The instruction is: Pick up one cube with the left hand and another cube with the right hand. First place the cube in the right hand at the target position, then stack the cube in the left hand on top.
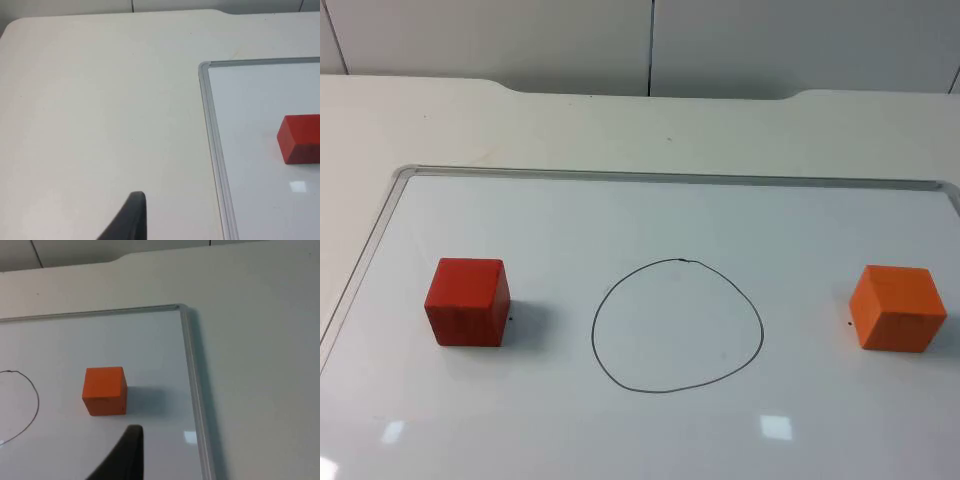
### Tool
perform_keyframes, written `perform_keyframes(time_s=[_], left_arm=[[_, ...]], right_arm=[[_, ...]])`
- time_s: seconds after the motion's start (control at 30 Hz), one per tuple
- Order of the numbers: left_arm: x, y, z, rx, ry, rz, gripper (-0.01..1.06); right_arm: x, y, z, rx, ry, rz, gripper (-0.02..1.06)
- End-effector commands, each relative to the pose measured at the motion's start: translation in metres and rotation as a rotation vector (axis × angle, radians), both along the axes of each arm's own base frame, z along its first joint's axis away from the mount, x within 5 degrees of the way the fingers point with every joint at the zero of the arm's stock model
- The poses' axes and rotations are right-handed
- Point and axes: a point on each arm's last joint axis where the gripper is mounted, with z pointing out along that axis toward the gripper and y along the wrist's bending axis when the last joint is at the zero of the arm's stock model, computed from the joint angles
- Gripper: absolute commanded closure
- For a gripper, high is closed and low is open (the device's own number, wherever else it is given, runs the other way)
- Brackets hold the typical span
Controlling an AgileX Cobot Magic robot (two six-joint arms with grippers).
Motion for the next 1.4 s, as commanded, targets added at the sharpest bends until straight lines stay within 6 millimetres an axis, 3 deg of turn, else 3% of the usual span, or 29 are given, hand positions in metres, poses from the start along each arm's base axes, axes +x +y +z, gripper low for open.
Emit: perform_keyframes(time_s=[0.0, 0.17, 0.7, 0.87, 0.93, 1.0, 1.03, 1.13, 1.17, 1.3, 1.33, 1.37], left_arm=[[0.0, 0.0, 0.0, -0.004, -0.008, -0.003, 0.0], [0.0, 0.0, 0.0, -0.004, -0.008, -0.003, 0.0], [0.0, 0.0, 0.0, -0.006, -0.008, -0.002, 0.0], [0.0, 0.0, 0.0, -0.015, -0.008, -0.004, 0.0], [0.002, 0.0, 0.01, -0.018, -0.03, 0.006, 0.0], [0.006, 0.002, 0.033, -0.001, -0.078, 0.024, 0.0], [0.006, 0.002, 0.033, -0.001, -0.078, 0.024, 0.0], [0.025, 0.007, 0.075, 0.013, -0.124, 0.075, 0.0], [0.025, 0.007, 0.075, 0.013, -0.124, 0.075, 0.0], [0.07, 0.006, 0.146, -0.009, -0.242, 0.079, 0.0], [0.07, 0.006, 0.146, -0.009, -0.242, 0.079, 0.0], [0.082, 0.006, 0.157, -0.007, -0.253, 0.076, 0.0]], right_arm=[[0.001, 0.0, -0.001, -0.008, -0.003, 0.002, -0.01], [0.001, 0.0, -0.001, -0.107, 0.002, 0.053, -0.01], [0.0, 0.002, -0.002, -0.019, 0.004, 0.023, -0.01], [0.014, 0.001, -0.001, -0.032, 0.094, 0.041, -0.01], [0.018, 0.001, 0.006, -0.032, 0.091, 0.041, -0.01], [0.022, -0.001, 0.022, -0.051, 0.066, 0.02, -0.01], [0.022, -0.001, 0.022, -0.051, 0.066, 0.02, -0.01], [0.037, -0.008, 0.058, -0.056, 0.008, -0.052, -0.01], [0.037, -0.008, 0.058, -0.056, 0.008, -0.052, -0.01], [0.071, -0.008, 0.124, -0.032, -0.169, -0.048, -0.01], [0.071, -0.008, 0.124, -0.032, -0.169, -0.048, -0.01], [0.08, -0.008, 0.139, -0.036, -0.199, -0.047, -0.01]])
